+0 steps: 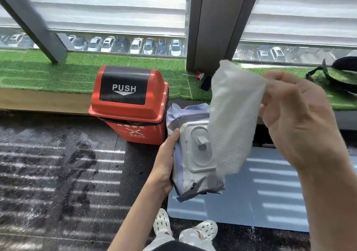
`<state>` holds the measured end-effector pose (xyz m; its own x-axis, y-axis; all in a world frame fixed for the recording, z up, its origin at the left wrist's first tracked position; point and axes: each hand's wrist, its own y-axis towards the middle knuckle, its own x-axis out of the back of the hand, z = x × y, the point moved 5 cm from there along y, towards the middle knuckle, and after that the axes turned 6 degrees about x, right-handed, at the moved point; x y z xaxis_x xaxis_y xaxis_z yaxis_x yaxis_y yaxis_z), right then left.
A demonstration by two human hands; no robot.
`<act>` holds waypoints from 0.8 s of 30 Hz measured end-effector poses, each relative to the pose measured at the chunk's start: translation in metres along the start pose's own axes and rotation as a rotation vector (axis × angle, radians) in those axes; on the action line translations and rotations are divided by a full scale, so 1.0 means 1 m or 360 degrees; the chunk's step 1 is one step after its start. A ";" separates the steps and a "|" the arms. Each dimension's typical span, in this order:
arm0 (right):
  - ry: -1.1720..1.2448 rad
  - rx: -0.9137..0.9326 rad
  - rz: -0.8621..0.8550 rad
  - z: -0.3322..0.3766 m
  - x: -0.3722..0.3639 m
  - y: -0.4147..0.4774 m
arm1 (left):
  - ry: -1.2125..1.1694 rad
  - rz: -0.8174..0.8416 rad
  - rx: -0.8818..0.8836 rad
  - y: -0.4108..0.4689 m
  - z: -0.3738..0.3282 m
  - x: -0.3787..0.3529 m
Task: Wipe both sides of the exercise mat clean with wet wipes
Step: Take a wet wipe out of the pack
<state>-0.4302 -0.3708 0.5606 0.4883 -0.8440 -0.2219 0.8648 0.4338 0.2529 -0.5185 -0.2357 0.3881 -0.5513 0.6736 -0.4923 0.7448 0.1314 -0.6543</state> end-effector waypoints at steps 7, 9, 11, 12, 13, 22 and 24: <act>-0.0723 -0.0107 -0.0284 -0.025 0.012 0.008 | -0.0089 0.0123 -0.0022 -0.002 -0.004 -0.009; -0.0870 -0.0095 -0.0146 -0.041 0.003 0.003 | -0.0105 0.0129 -0.0039 -0.003 -0.007 -0.010; -0.1145 -0.0090 0.0137 -0.056 -0.006 -0.005 | -0.0138 0.0122 -0.0056 -0.003 -0.009 -0.009; -0.1302 -0.0093 0.0266 -0.062 -0.008 -0.010 | -0.0166 0.0124 -0.0064 -0.003 -0.010 -0.009; -0.1427 -0.0120 0.0346 -0.066 -0.010 -0.015 | -0.0192 0.0134 -0.0067 -0.004 -0.011 -0.009; -0.1260 -0.0373 -0.0292 -0.065 0.030 -0.014 | -0.0169 0.0104 -0.0163 -0.005 -0.022 -0.009; -0.1173 -0.0502 -0.0283 -0.068 0.039 -0.012 | -0.0189 0.0081 -0.0160 -0.004 -0.022 -0.008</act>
<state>-0.4140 -0.3876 0.4851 0.2338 -0.8513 0.4696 0.9678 0.2499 -0.0289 -0.5089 -0.2258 0.4071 -0.5480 0.5913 -0.5916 0.8035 0.1755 -0.5688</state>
